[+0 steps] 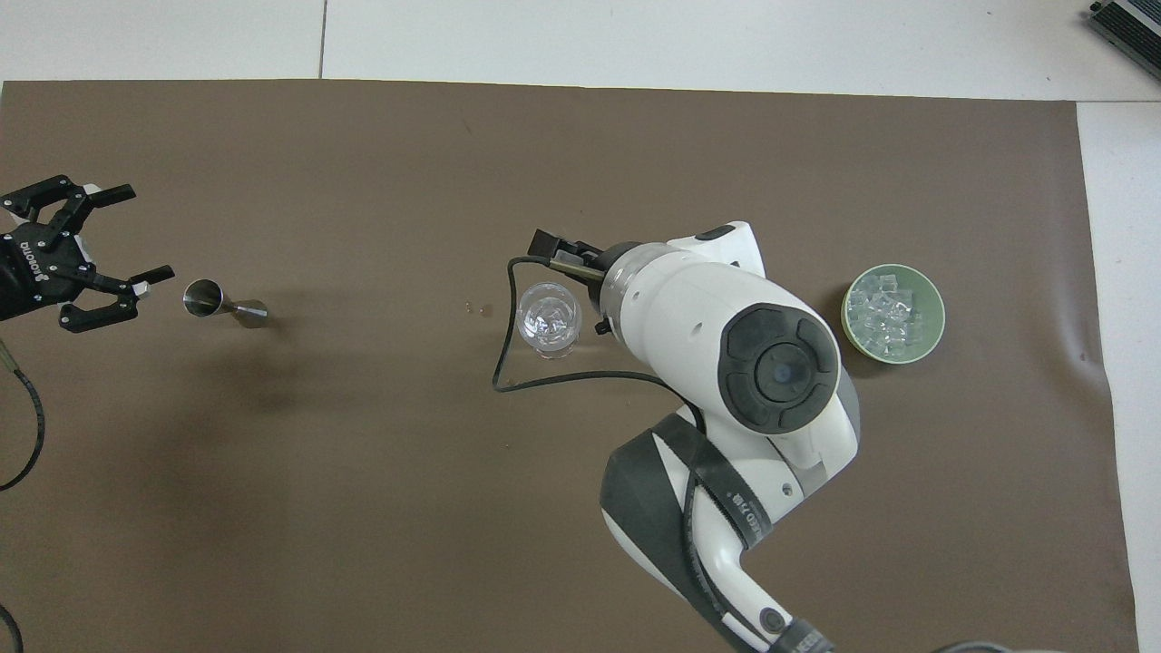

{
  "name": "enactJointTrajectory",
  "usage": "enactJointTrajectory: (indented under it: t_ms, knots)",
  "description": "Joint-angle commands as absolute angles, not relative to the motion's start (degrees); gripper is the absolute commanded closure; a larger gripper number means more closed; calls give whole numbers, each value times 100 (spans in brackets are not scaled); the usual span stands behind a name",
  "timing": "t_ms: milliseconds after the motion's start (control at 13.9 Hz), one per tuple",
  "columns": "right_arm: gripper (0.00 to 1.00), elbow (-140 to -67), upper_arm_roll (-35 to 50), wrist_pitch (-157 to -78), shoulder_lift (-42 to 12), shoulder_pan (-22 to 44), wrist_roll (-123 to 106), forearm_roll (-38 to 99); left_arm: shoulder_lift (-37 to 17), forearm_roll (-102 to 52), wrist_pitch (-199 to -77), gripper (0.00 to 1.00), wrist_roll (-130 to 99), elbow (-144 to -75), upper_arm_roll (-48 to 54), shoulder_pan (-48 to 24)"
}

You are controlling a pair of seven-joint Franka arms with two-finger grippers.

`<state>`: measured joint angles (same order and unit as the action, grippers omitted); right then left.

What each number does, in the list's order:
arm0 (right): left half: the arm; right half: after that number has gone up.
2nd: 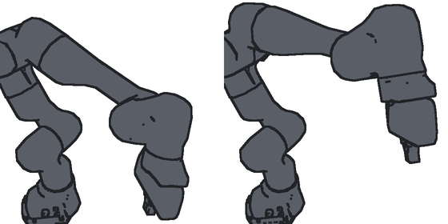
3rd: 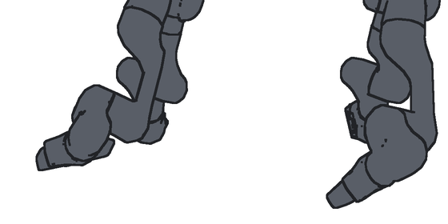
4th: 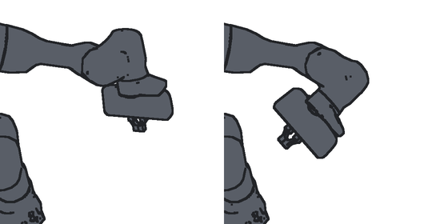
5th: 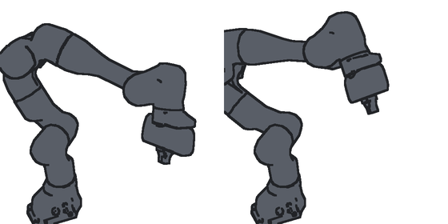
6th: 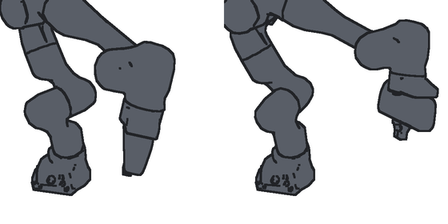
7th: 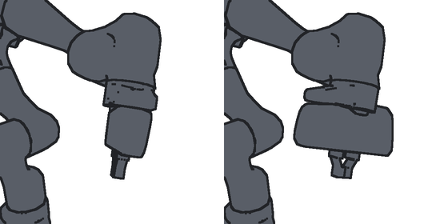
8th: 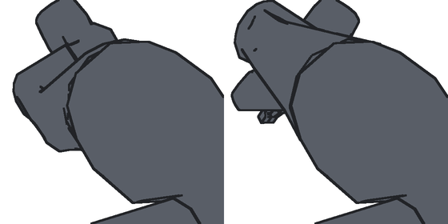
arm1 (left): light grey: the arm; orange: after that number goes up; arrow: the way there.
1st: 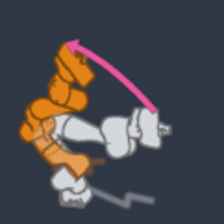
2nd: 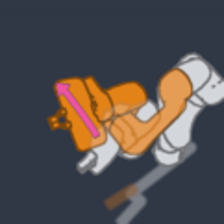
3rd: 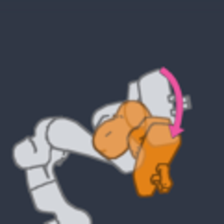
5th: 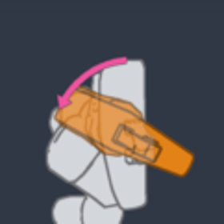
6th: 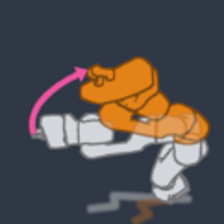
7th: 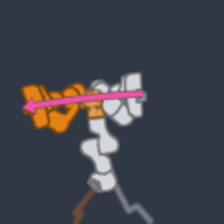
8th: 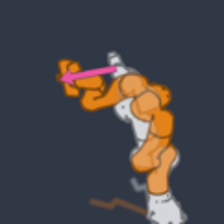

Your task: Pour wine and add ice with both arms

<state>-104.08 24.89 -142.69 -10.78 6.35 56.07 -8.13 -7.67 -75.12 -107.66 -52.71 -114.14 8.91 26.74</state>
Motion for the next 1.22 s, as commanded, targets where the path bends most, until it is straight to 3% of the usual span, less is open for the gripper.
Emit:
enactJointTrajectory:
  t_ms: [0, 503, 719, 1150]
  knots:
    - [0, -10380, 2304, -13967, -871, 440, 5039, -914, -616, -7007, -10986, 0, -5335, -11215, 852, 2505]
    - [0, -10371, 1495, -12693, -247, 352, 3904, -809, -598, -5461, -10925, 0, -5291, -10373, 879, 2268]
    - [0, -10003, 1232, -11956, -220, 352, 3430, -739, -589, -4757, -10899, 0, -5248, -10020, 1011, 2215]
    - [0, -9660, 624, -10865, -9, 212, 2102, -325, -519, -3316, -10951, 0, -3440, -9756, 1011, 1890]
